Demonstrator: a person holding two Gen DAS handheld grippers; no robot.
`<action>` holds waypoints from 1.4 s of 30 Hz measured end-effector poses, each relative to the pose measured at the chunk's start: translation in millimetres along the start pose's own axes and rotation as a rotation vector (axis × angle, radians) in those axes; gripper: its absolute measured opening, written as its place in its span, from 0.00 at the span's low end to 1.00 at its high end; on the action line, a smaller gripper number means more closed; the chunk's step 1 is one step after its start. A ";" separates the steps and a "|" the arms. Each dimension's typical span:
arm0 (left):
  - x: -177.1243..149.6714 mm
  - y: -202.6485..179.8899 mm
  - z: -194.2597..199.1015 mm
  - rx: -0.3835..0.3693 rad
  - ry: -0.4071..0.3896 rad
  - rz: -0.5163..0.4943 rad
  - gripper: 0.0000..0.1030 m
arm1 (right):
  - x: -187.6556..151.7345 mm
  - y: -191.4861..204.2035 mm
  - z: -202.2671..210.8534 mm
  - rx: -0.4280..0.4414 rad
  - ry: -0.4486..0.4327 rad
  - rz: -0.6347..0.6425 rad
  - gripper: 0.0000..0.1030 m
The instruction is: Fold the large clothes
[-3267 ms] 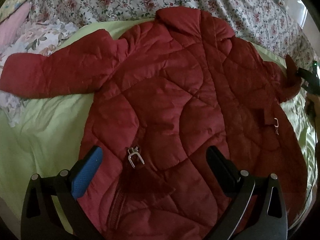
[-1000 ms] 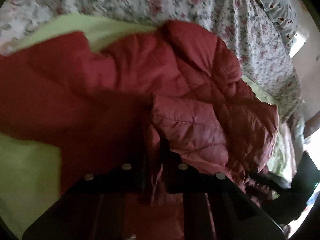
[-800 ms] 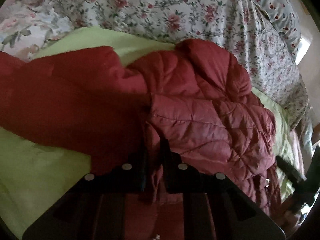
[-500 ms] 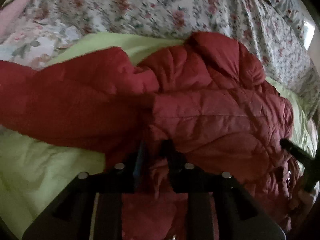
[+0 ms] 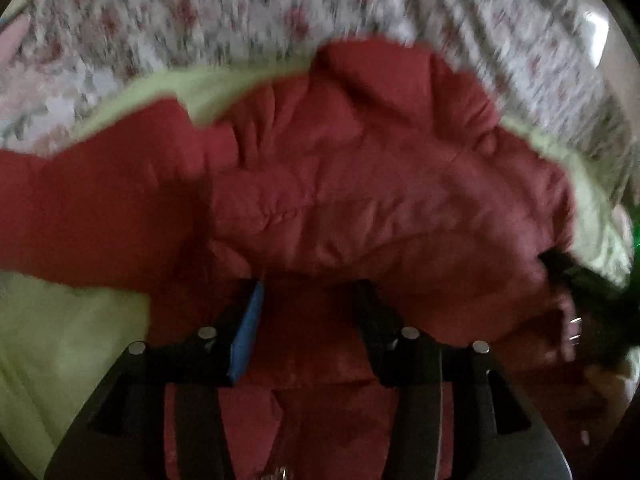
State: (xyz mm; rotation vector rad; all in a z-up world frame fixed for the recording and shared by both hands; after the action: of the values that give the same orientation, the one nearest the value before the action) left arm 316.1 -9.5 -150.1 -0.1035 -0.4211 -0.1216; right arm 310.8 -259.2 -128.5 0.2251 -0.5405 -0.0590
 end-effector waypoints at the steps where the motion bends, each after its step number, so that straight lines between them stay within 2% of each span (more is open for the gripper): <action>1: -2.9 2.1 -8.2 0.000 0.008 0.005 0.45 | 0.7 0.1 3.4 -0.007 -0.007 -0.003 0.49; 6: -3.1 3.9 -12.3 0.008 0.008 0.008 0.46 | 5.3 24.0 35.8 -0.015 -0.093 0.056 0.54; 8: -4.0 2.6 -12.5 0.007 0.006 0.008 0.47 | 1.5 33.2 27.6 -0.037 -0.071 0.104 0.61; 10: -5.7 2.7 -13.7 0.002 0.001 0.009 0.47 | -6.0 31.3 7.8 -0.076 -0.013 0.120 0.61; 12: -4.9 3.6 -16.6 0.006 -0.004 0.006 0.47 | -10.0 23.3 -7.8 -0.060 0.023 0.090 0.61; 16: -7.5 1.2 -15.5 0.022 -0.010 0.002 0.47 | -8.6 19.6 -10.6 -0.065 0.020 0.077 0.61; 19: -8.4 3.3 -10.4 -0.001 -0.001 0.018 0.48 | -8.4 21.2 -10.4 -0.072 0.016 0.082 0.61; 22: -13.4 12.6 4.7 -0.047 0.004 0.053 0.49 | -10.5 20.2 8.4 -0.048 0.000 0.061 0.61; 24: -16.2 26.4 18.9 -0.075 -0.010 0.096 0.59 | -15.5 25.2 25.2 -0.038 -0.021 0.056 0.62; 26: -20.7 46.3 30.3 -0.058 -0.031 0.145 0.64 | -21.7 32.4 43.9 -0.007 -0.040 0.061 0.62; 29: -31.4 76.8 38.9 -0.048 -0.037 0.217 0.64 | -33.3 44.6 66.1 0.025 -0.059 0.087 0.62; 33: -46.4 118.2 43.4 -0.014 -0.036 0.311 0.65 | -49.7 56.2 76.8 0.054 -0.043 0.103 0.62; 35: -51.1 137.0 43.9 -0.009 -0.028 0.343 0.71 | -59.7 62.6 79.6 0.065 -0.031 0.111 0.62; 36: -53.8 148.2 44.4 0.007 -0.028 0.359 0.75 | -63.3 65.1 80.2 0.067 -0.025 0.117 0.62; 39: -59.7 183.8 49.0 0.069 -0.040 0.408 0.76 | -76.8 72.2 82.1 0.081 -0.005 0.136 0.62; 42: -61.1 225.1 54.7 0.094 -0.059 0.490 0.76 | -86.5 76.3 84.8 0.077 0.004 0.152 0.62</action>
State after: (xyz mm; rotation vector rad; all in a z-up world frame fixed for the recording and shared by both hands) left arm 270.1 225.5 -142.6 -0.1155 -0.4485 0.3836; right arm 192.7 -191.7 -84.0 0.2581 -0.5552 0.1101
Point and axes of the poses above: each gripper's, at about its wrist camera, not at the fingertips, and z roughly against the way its jaws point, y to its left, x to its top, the point moved 10 cm from there along -z, roughly the way its jaws point, and after that the axes turned 8 degrees about y, right-handed, at the moved point
